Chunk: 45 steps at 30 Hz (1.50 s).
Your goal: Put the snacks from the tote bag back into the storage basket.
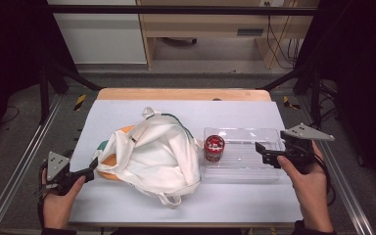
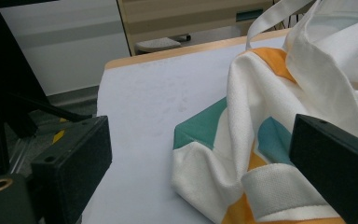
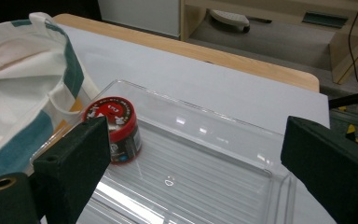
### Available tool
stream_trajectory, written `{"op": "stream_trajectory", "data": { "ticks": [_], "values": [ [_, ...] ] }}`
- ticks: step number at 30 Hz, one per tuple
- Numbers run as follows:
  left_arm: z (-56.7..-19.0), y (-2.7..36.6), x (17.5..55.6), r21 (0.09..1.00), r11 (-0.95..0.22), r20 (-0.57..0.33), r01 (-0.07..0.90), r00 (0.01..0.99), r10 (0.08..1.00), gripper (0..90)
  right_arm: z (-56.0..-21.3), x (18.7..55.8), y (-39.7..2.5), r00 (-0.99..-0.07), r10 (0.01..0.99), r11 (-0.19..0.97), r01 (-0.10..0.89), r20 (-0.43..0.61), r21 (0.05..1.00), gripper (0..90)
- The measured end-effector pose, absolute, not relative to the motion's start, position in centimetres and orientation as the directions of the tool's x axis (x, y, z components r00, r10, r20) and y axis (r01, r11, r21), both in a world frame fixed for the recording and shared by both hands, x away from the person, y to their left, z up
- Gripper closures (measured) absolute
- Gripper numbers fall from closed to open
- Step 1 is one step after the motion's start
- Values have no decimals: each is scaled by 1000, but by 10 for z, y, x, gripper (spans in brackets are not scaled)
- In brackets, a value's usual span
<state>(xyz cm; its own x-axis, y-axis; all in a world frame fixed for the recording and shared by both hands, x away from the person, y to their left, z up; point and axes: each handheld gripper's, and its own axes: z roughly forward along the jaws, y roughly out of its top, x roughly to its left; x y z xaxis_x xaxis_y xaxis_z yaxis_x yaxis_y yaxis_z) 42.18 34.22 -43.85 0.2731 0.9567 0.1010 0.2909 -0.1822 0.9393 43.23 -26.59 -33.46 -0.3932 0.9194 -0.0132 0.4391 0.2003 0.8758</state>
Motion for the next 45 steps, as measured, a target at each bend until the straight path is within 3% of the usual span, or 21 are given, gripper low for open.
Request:
{"op": "stream_trajectory", "data": {
  "ticks": [45],
  "values": [
    [-441,340,423,933,-195,109,302,279,954,56,-417,400,-313,-340,939,175,586,44,791,55]
  ]
}}
